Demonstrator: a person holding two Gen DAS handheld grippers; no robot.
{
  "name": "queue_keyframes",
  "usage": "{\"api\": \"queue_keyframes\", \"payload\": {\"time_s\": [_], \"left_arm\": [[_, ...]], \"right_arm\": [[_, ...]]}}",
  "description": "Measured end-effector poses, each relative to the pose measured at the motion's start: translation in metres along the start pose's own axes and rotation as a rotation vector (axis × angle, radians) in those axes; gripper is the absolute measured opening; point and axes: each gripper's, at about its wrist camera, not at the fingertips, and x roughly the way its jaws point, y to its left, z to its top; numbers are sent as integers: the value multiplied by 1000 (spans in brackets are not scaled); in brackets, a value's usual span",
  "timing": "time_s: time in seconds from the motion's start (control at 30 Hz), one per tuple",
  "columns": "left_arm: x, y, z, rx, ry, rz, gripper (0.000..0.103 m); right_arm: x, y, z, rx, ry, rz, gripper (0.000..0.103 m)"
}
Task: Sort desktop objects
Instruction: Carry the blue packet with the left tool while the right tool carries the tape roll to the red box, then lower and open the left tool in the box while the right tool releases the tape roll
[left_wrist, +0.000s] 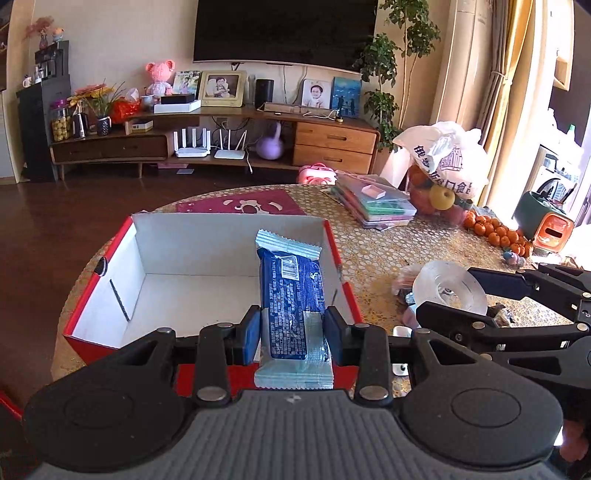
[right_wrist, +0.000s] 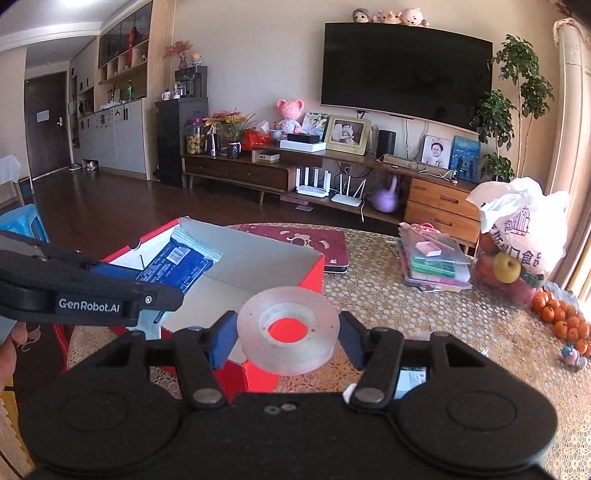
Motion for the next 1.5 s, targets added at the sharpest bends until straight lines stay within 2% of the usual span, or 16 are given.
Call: {"api": "queue_keyframes", "payload": {"time_s": [0.5,0.87,1.3,1.5], "left_arm": [[44,62,22,17,75,41,36],[97,97,33,19,190,39,36],[154,111,43,80,333,50,36],[174,112,45,103,410,44,37]], "right_arm": [[60,33,21,-49,64,66,59],[102,52,31,-131,127,94,58],[158,63,34,-164,294,138,58],[178,69,30,-196,363,120,58]]}}
